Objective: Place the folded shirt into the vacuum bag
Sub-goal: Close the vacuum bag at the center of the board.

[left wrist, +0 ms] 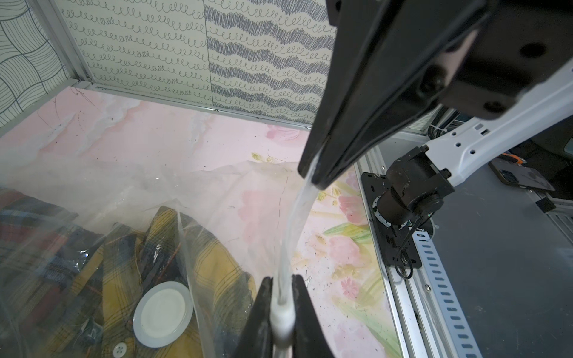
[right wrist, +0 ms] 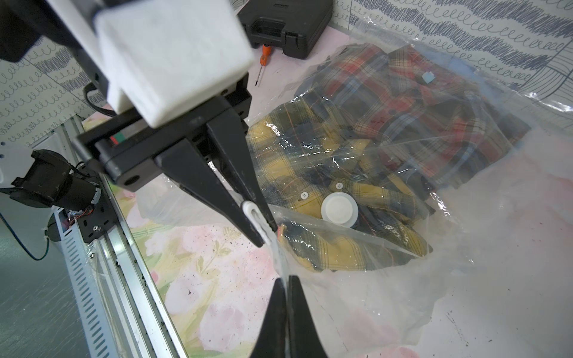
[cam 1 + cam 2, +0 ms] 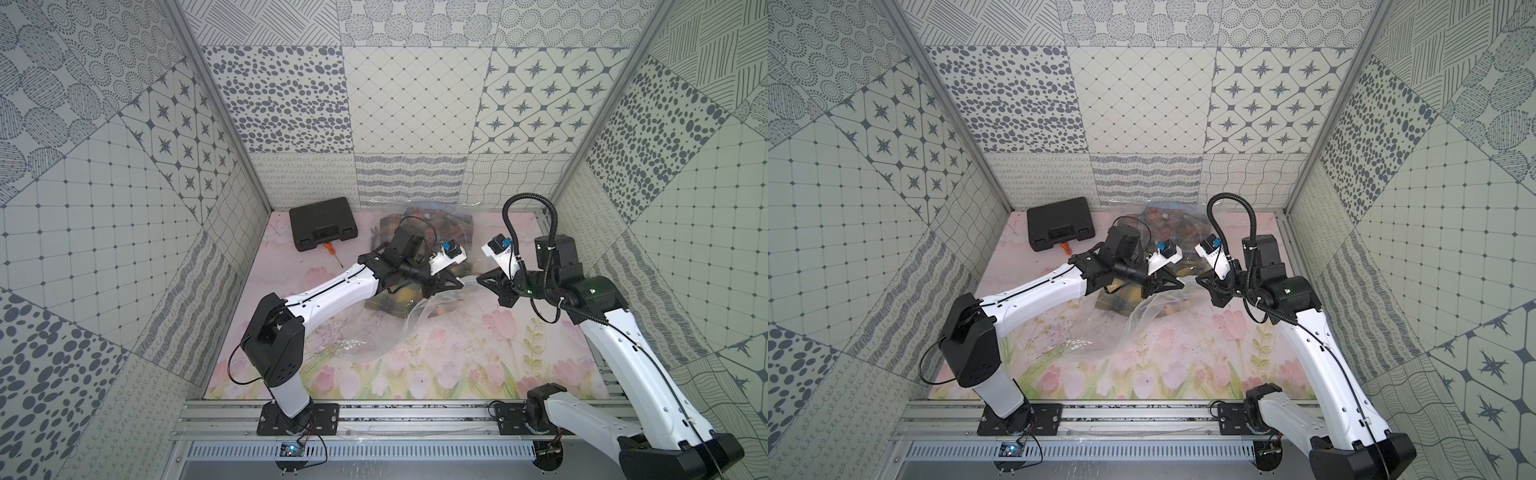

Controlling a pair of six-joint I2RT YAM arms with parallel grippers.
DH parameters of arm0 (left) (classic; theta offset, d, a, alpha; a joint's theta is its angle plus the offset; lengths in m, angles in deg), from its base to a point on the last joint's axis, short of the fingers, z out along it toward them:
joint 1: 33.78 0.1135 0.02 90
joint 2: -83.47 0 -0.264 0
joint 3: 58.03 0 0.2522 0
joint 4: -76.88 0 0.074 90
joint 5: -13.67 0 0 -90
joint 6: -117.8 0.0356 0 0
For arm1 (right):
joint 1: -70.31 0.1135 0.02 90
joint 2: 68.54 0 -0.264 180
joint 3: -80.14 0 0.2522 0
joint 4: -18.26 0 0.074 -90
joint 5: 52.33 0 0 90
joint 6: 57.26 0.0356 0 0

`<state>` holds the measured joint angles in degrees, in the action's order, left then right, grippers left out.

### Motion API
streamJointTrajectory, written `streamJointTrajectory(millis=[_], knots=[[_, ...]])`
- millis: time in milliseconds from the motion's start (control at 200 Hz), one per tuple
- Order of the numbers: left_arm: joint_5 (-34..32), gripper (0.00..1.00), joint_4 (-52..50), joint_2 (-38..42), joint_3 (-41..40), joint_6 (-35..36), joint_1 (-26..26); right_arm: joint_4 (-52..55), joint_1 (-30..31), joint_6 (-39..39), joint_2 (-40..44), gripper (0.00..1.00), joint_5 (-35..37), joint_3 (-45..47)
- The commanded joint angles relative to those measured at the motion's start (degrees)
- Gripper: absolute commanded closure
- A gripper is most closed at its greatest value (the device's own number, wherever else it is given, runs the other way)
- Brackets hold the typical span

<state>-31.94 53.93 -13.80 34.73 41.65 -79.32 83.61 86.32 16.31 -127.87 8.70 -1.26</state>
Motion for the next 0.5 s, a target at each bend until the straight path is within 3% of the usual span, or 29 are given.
streamJointTrajectory(millis=[0,205,430,495], knots=[[1.0,1.00,3.1,1.1,0.6,-4.7,-1.9,-5.3,0.7,1.0,-0.8,0.93,-4.3,0.5],[0.4,1.00,2.3,1.2,1.2,-4.2,-1.9,-6.3,1.0,1.1,-1.4,0.82,-5.1,1.8],[0.1,1.00,2.5,1.5,1.2,-4.5,-1.8,-5.8,1.4,0.5,-2.6,0.81,-3.9,1.5],[-0.2,1.00,2.4,1.9,0.8,-4.4,-1.7,-5.5,1.4,0.3,-2.3,0.76,-3.5,2.0]])
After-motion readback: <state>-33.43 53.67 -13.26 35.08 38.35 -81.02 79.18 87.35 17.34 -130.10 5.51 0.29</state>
